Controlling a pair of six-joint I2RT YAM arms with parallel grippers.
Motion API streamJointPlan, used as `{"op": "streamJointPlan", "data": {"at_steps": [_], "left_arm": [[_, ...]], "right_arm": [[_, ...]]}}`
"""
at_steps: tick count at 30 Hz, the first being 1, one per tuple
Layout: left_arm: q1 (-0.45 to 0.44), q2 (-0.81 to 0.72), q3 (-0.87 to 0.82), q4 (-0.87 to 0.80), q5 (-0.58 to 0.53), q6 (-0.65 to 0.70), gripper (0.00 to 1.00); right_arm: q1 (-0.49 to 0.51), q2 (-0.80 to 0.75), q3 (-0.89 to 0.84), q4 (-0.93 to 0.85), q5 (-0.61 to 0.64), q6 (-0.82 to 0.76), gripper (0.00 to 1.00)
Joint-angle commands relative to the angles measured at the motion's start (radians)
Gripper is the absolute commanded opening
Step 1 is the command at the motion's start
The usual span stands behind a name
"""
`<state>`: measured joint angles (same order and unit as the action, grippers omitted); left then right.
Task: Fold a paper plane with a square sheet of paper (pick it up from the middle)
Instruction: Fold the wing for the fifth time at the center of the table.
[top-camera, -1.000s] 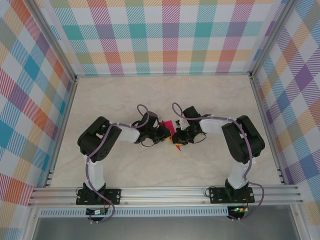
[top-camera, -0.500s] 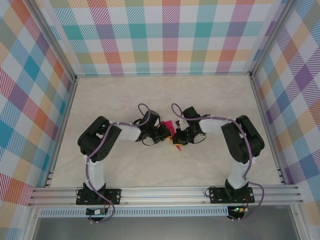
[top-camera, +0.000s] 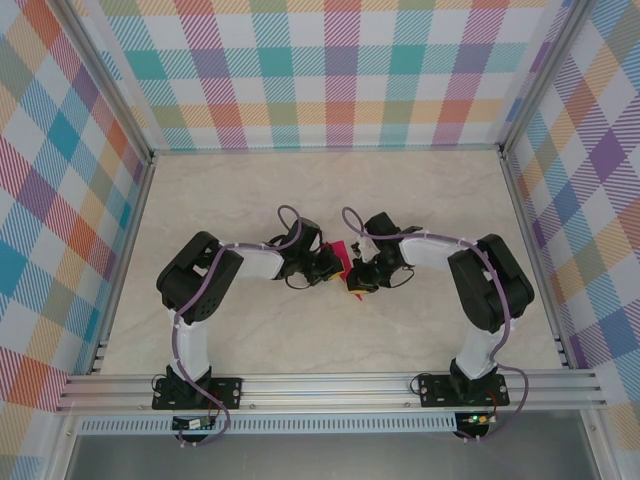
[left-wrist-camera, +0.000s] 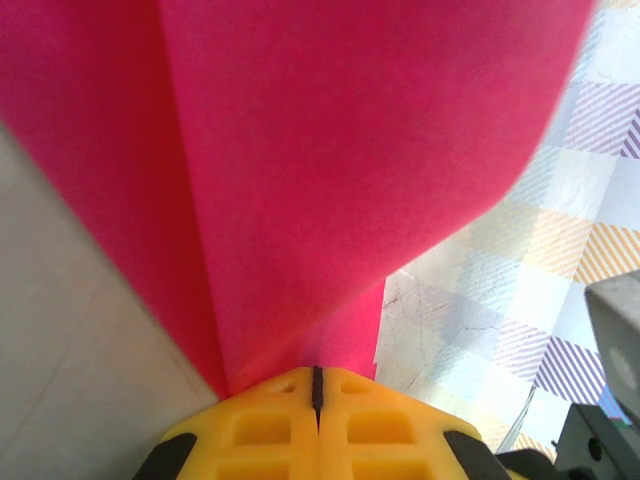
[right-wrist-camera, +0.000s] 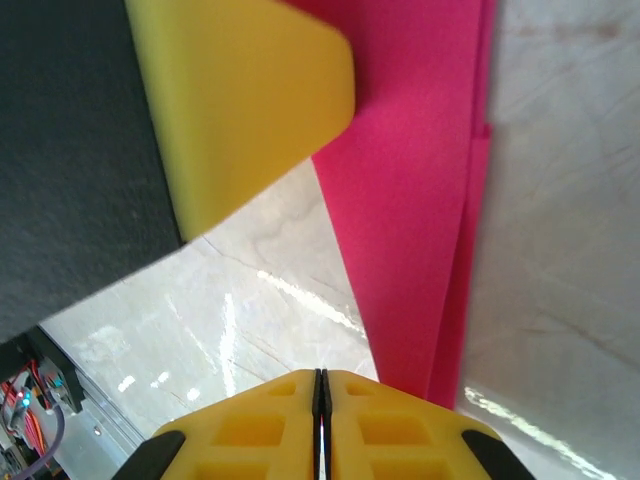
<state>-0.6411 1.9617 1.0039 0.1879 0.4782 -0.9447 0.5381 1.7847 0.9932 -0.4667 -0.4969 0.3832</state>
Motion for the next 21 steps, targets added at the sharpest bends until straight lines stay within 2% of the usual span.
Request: {"op": "streamJointPlan", "data": {"at_steps": [1, 9, 21], "left_arm": [[-0.006, 0.06, -0.009, -0.119, -0.081, 0.026, 0.02], [-0.006, 0.055, -0.008, -0.133, -0.09, 0.03, 0.03], [-0.006, 0.055, -0.01, -0.139, -0.093, 0.035, 0.02]], "right_arm": [[0.014, -0.01, 0.018, -0.053, 0.003, -0.021, 0.13], [0.014, 0.015, 0.015, -0.069, 0.08, -0.021, 0.12], [0.002, 0.057, -0.033, -0.022, 0.04, -0.021, 0.11]]}}
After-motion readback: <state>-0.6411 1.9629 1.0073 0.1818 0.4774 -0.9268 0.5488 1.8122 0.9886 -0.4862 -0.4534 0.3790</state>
